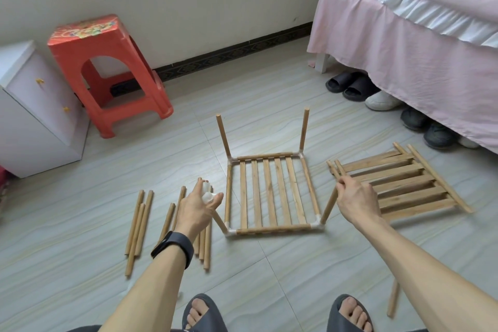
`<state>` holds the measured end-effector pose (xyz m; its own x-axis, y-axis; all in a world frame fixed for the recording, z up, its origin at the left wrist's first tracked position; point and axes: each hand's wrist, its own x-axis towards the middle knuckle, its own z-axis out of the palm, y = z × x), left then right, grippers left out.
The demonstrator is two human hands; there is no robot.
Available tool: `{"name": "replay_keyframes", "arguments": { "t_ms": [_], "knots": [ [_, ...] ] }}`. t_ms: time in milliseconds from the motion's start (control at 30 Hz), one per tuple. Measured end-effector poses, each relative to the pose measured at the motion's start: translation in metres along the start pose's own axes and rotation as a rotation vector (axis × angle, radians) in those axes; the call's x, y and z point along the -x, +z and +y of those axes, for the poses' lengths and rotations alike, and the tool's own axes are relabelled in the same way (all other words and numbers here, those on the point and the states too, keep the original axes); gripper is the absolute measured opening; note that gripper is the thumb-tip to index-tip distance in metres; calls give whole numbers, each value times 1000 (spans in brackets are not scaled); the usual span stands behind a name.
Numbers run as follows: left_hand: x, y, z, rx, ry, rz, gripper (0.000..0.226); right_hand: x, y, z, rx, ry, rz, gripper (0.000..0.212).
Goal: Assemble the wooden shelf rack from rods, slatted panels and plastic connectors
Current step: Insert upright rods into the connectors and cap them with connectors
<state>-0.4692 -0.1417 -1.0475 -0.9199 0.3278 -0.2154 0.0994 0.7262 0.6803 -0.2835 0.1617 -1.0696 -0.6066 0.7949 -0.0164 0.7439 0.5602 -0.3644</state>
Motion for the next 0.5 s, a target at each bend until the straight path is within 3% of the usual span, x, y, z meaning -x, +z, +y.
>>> {"name": "replay_keyframes", "arguments": {
  "t_ms": [167, 233, 300, 400, 500],
  "knots": [
    [1, -9, 5, -80, -21, 74, 36, 19, -2, -1, -8, -11, -19, 27],
    [6, -7, 14, -104, 68, 226, 38, 27, -3, -4, -19, -5, -48, 25],
    [11, 0, 33, -77, 233, 284, 23, 35, -3, -9, -25, 7, -102, 20],
    [18, 16, 69, 17, 228, 12, 2, 43, -9, -20, -139, 54, -203, 10],
    [29, 35, 96, 355, 94, -379, 26, 52, -25, -37, -525, 63, -192, 20]
  ]
}}
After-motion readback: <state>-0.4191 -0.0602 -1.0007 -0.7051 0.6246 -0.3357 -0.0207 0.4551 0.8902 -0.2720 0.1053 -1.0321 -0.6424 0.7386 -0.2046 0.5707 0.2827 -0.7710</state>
